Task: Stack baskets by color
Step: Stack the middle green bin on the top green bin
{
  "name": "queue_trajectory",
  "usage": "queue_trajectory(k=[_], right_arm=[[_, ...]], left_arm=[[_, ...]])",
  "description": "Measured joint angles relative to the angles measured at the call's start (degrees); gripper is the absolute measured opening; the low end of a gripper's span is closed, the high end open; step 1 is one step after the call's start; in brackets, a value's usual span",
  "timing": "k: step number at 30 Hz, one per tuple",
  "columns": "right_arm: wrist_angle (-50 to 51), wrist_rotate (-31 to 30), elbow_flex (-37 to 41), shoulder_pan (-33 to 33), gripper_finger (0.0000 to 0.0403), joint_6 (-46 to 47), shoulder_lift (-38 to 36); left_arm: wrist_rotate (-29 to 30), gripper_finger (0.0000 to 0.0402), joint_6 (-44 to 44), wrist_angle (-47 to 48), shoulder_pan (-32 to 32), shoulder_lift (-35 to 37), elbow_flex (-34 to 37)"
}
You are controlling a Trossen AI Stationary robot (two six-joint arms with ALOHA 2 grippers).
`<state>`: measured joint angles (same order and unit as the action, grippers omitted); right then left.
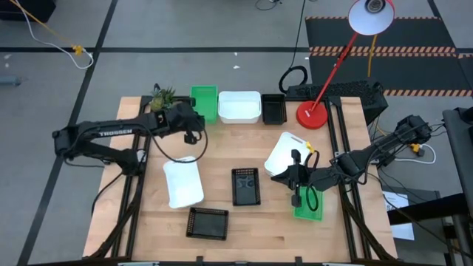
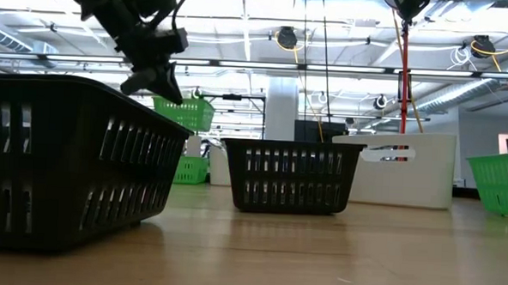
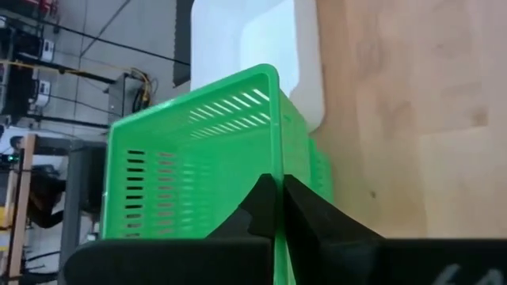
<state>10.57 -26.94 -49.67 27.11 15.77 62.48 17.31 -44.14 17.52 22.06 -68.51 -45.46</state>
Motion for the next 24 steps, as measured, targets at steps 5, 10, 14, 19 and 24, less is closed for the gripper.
queue_trajectory(k=[5,10,14,19,24], right_arm=[[0.0,0.0,0.0,0.0,0.0,0.0,0.0],[0.0,-0.02,0.0,0.0,0.0,0.0,0.0],[0.0,-0.02,0.0,0.0,0.0,-0.07,0.01],[0.0,-0.02,0.0,0.0,0.0,-0.13,0.0],[0.0,-0.02,0.0,-0.02,0.0,-0.15,0.0]], left_arm=[[-5.41,0.0009,-0.58,-4.94,4.11,-0.04,2.82],[-8.28,0.0013,-3.2,-8.79,6.7,-0.04,5.54],[-10.56,0.0006,-3.46,-10.55,8.66,-0.04,6.84],[-11.83,0.0016,-3.88,-13.9,10.59,-0.1,9.01],[-14.18,0.0006,-3.55,-15.11,11.46,-1.92,10.41]])
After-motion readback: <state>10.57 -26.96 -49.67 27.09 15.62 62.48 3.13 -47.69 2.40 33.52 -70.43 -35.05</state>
